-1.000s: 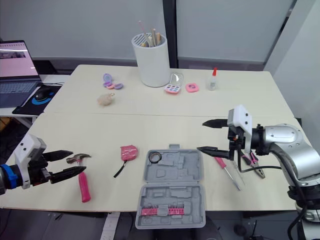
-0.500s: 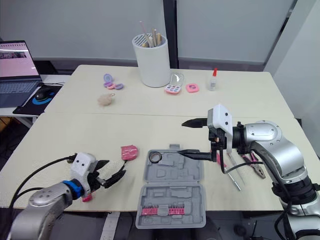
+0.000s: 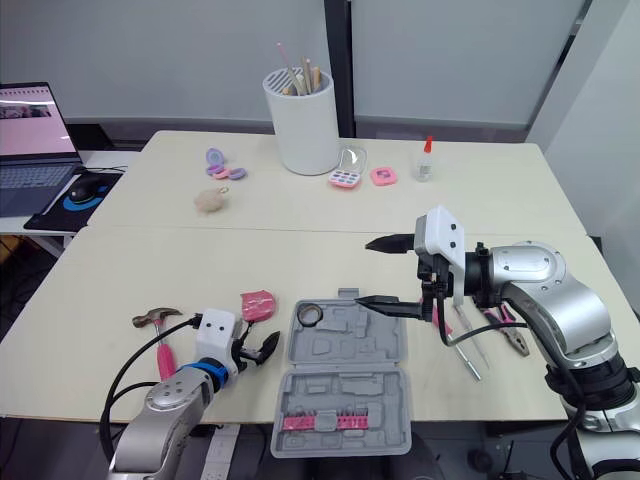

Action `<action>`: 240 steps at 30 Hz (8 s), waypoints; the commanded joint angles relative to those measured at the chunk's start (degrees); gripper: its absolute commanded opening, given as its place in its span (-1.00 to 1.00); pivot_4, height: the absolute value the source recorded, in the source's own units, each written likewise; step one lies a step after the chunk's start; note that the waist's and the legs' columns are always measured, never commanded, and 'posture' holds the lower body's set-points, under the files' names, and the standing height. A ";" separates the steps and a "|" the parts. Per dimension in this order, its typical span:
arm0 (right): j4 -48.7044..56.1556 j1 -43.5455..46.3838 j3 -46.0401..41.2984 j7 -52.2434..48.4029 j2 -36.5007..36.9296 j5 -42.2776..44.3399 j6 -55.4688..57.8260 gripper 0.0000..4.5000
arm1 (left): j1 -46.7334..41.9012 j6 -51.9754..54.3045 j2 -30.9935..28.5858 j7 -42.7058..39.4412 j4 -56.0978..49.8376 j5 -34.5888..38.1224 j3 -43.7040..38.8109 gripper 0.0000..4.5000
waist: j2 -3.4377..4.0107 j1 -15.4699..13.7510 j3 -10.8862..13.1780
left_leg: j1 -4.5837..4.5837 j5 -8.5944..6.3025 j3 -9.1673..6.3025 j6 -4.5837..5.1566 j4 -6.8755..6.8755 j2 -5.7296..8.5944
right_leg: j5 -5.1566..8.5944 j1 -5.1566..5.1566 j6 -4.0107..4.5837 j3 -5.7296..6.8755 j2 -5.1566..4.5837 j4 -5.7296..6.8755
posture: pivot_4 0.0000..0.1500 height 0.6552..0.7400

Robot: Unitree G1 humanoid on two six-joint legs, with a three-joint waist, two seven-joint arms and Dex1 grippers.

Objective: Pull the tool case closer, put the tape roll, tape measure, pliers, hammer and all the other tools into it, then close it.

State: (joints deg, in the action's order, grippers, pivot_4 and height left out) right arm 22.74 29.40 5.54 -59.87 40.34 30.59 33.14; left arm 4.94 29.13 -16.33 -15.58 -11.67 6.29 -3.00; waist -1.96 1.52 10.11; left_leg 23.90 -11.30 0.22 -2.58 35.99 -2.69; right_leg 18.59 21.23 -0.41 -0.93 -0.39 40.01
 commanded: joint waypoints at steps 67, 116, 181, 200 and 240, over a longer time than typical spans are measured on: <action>1.79 -2.61 3.54 -1.12 -1.80 -2.85 -4.58 1.00 | 25.76 11.00 -25.90 -24.65 -23.34 13.82 -10.05 0.02 | 0.11 0.16 0.01 | 0.00 -0.01 0.07 0.00 -0.15 -0.06 | 0.07 0.11 0.08 -0.04 -0.08 -0.12 | 1.00 1.00; 3.81 -1.49 2.81 -2.64 -0.15 -0.83 0.48 1.00 | -5.63 -55.86 -30.10 -65.47 36.01 6.95 -3.02 0.99 | 0.11 0.18 0.10 | 0.05 -0.01 0.11 0.00 -0.20 -0.10 | 0.14 0.20 0.21 0.07 -0.08 -0.08 | 1.00 1.00; -6.57 -2.86 -13.51 51.91 -6.16 63.86 51.36 1.00 | -18.49 -36.63 -20.68 -49.54 -3.53 10.12 11.39 0.43 | 0.10 0.23 0.11 | 0.25 0.00 0.16 0.00 -0.12 -0.05 | 0.11 0.25 0.15 -0.07 0.48 -0.06 | 1.00 1.00; -6.40 -0.18 2.40 68.43 1.41 81.79 33.92 -0.07 | -18.01 -39.18 -17.49 -47.98 -2.51 7.92 13.00 0.43 | 0.10 0.20 0.11 | 0.51 0.00 0.15 0.01 0.02 -0.11 | 0.02 0.46 -0.02 -0.08 0.47 -0.08 | 1.00 1.00; -16.91 -19.20 -3.45 50.43 19.88 67.18 39.91 -0.66 | -0.35 -23.29 -26.30 -48.05 -23.65 23.76 6.55 1.00 | 0.09 0.19 0.09 | 0.44 0.01 0.10 0.02 0.02 -0.24 | 0.18 0.46 -0.30 -0.15 0.45 -0.14 | 1.00 1.00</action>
State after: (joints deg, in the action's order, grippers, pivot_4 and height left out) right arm 5.93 9.82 2.31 -7.55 60.83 99.68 72.97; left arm 4.20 6.00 -42.49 -64.13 -32.86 29.60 4.12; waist -1.86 1.71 10.20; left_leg 24.35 -11.29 0.32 -2.56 36.01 -2.91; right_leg 18.76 21.69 -0.71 -1.07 0.06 39.85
